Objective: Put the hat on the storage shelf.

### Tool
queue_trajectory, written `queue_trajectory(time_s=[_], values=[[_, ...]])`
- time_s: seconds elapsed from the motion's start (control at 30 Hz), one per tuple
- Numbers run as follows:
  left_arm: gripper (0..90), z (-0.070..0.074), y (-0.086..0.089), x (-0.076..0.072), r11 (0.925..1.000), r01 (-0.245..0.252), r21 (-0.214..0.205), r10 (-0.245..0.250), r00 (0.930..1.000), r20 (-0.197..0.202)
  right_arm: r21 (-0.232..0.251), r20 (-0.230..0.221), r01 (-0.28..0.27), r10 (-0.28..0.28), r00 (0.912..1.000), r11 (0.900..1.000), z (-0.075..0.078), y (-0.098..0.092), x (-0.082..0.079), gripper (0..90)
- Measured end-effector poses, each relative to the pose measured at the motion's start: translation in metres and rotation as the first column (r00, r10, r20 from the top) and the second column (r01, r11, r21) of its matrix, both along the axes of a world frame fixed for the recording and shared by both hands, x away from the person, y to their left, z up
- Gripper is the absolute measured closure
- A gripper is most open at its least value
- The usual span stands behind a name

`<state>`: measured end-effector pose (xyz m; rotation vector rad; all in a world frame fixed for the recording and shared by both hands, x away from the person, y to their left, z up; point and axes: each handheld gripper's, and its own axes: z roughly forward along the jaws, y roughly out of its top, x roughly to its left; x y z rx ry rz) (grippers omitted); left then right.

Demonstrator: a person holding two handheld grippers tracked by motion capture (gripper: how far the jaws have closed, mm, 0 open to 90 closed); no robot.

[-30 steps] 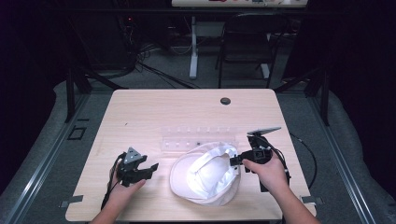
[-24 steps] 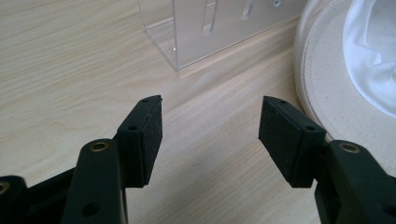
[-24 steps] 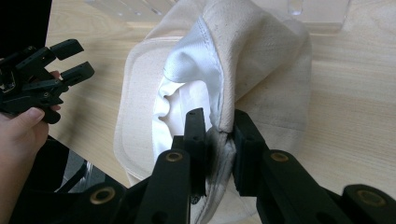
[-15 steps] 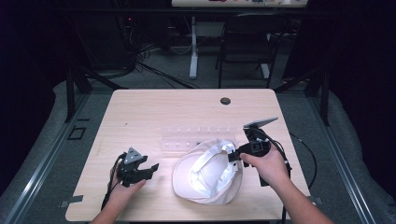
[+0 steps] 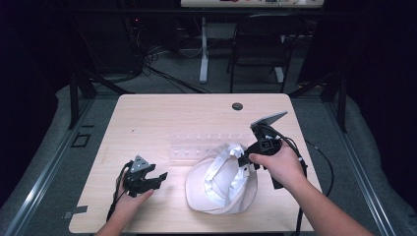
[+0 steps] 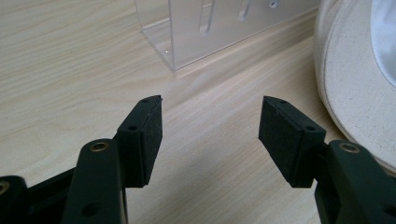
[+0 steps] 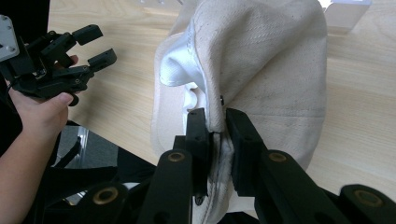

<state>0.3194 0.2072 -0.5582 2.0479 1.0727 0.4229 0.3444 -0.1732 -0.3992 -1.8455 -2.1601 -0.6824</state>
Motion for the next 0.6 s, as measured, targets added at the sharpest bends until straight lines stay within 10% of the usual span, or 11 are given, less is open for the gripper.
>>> queue_trajectory(time_s=[0.6], values=[[40.1, 0.0, -0.001, 0.0, 1.0, 0.001, 0.003, -0.001, 1.0, -0.001, 0.041, -0.038, 0.019, -0.017, 0.9991, 0.999, 0.03, -0.006, -0.002, 80.9]])
